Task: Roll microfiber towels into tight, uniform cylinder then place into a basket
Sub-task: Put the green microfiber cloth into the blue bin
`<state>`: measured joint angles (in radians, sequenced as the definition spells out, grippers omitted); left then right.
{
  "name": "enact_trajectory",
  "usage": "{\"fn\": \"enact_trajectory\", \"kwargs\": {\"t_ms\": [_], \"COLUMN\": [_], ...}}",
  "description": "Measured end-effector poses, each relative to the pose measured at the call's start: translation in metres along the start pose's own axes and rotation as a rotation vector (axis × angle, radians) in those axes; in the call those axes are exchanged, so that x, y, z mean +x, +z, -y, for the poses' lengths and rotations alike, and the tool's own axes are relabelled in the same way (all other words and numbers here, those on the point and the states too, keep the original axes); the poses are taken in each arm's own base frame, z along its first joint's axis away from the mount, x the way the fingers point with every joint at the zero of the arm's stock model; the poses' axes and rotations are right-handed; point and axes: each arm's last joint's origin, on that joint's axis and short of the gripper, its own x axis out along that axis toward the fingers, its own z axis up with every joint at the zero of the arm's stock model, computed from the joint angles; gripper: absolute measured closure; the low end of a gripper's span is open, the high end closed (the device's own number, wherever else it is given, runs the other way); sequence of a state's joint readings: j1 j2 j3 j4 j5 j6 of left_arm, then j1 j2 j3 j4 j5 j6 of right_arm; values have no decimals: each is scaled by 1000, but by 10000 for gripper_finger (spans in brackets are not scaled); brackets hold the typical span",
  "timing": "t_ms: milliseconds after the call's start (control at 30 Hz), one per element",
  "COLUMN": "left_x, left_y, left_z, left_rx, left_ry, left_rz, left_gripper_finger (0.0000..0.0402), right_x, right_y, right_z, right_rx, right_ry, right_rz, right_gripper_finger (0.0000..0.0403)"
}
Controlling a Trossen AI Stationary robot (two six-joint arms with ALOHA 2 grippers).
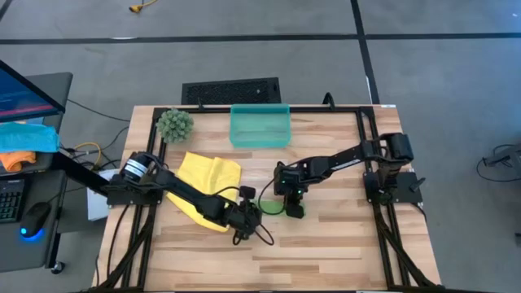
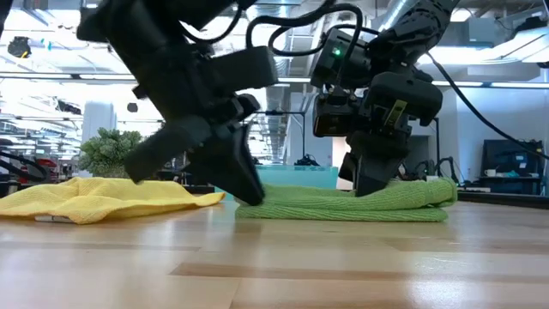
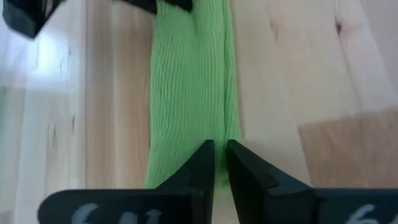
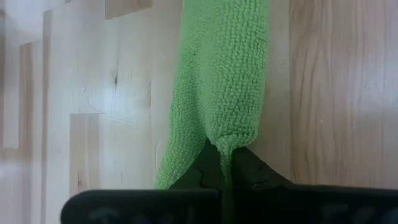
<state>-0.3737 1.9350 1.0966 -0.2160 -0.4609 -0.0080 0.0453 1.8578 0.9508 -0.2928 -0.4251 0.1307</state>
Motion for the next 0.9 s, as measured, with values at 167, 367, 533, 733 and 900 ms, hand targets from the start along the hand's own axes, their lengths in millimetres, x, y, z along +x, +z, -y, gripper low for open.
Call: {"fn": "enact_trajectory", "kwargs": {"t_ms": [167, 367, 533, 733, 900], "left_x": [-13, -26, -50, -85, -99], "left_y": [-3, -8, -7, -13, -32], "left_z": [-7, -13, -22, -34, -42], "left_rx": [-10, -47, -108, -134, -227], "left_ry": [5, 15, -7, 107, 120], "left_rz": [-54, -121, -218, -193, -172], "left_gripper_finger": [359, 300, 262, 258, 258], "right_x": [2, 1, -11, -31, -38], "right_y": [0, 0, 1, 0, 3], "right_z": [-4, -5, -10, -14, -12], "right_rx": [-12, -20, -32, -40, -74], "right_ry": [-18, -46, -107, -243, -267], "right_rz": [1, 8, 38, 70, 104], "right_gripper_finger": [380, 382, 382, 383, 383]}}
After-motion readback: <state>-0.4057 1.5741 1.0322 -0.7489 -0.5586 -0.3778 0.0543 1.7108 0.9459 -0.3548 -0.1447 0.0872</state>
